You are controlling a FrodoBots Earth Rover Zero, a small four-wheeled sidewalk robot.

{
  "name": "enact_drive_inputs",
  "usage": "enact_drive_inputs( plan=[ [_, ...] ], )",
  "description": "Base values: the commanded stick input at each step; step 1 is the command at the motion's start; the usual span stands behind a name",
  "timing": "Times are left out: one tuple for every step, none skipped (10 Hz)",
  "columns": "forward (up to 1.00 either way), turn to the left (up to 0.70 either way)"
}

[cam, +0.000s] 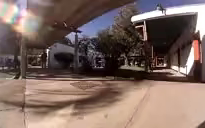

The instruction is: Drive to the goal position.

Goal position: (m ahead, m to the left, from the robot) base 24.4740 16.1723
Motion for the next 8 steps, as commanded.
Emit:
enact_drive_inputs(
  plan=[
    [1.0,0.41],
    [1.0,0.41],
    [1.0,0.41],
    [1.0,0.41],
    [1.0,0.41],
    [1.0,0.19],
    [1.0,0.1],
    [1.0,0.01]
  ],
)
